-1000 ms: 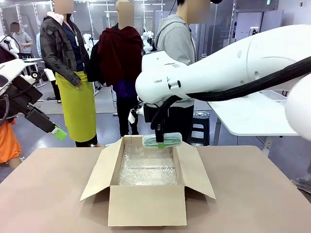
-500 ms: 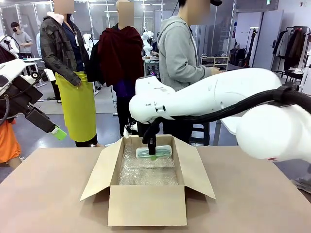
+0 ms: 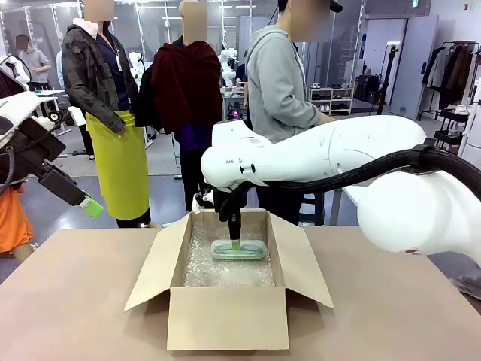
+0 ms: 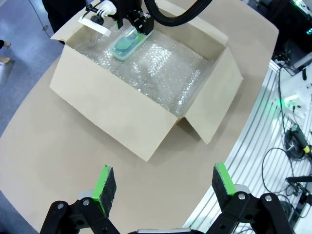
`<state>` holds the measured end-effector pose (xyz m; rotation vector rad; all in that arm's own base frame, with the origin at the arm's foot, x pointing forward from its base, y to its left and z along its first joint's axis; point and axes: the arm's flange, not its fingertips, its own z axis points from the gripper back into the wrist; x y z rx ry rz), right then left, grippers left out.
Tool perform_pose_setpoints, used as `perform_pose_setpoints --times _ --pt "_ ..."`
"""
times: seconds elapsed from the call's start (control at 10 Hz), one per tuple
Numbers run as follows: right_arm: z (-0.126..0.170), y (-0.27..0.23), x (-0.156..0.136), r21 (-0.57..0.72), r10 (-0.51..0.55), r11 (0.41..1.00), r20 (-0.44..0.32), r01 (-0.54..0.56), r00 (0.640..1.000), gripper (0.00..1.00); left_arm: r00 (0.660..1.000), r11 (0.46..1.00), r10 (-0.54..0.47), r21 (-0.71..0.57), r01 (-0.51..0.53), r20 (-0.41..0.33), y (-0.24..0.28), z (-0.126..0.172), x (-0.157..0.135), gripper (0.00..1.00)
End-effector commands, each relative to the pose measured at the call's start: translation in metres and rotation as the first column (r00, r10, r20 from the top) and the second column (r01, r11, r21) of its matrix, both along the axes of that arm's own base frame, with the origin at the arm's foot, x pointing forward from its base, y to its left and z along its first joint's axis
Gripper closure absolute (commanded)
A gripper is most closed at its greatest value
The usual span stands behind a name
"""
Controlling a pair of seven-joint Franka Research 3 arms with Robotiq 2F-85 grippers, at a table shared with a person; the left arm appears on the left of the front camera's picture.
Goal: Pack the glasses set securely to prepare it for shipping.
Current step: Place the Glasses case inside the Package Box.
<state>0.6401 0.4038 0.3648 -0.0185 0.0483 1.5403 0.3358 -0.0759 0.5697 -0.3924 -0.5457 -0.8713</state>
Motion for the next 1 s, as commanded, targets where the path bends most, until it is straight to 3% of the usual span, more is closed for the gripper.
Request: perform_pose_setpoints --times 0.0,0.1,0.2,0.9 --pt "0.01 0.001 0.006 0.036 0.003 0.999 -0.034 -0.002 0.999 0.0 1.0 1.0 -0.025 -0.019 0.025 0.005 0.003 0.002 0.0 0.0" --pt "0.016 -0.005 0.0 0.05 -0.01 0.999 -0.037 0.012 0.999 0.0 1.0 1.0 -0.025 -0.019 0.025 0.005 0.003 0.002 0.0 0.0" --pt "0.003 -0.002 0.002 0.011 -0.009 1.0 -0.004 0.009 1.0 0.0 1.0 1.0 -0.025 -0.019 0.025 0.005 0.003 0.002 0.0 0.0" --pt "0.003 -0.002 0.002 0.011 -0.009 1.0 -0.004 0.009 1.0 0.0 1.0 1.0 -0.025 -0.019 0.025 0.005 0.003 0.002 0.0 0.0"
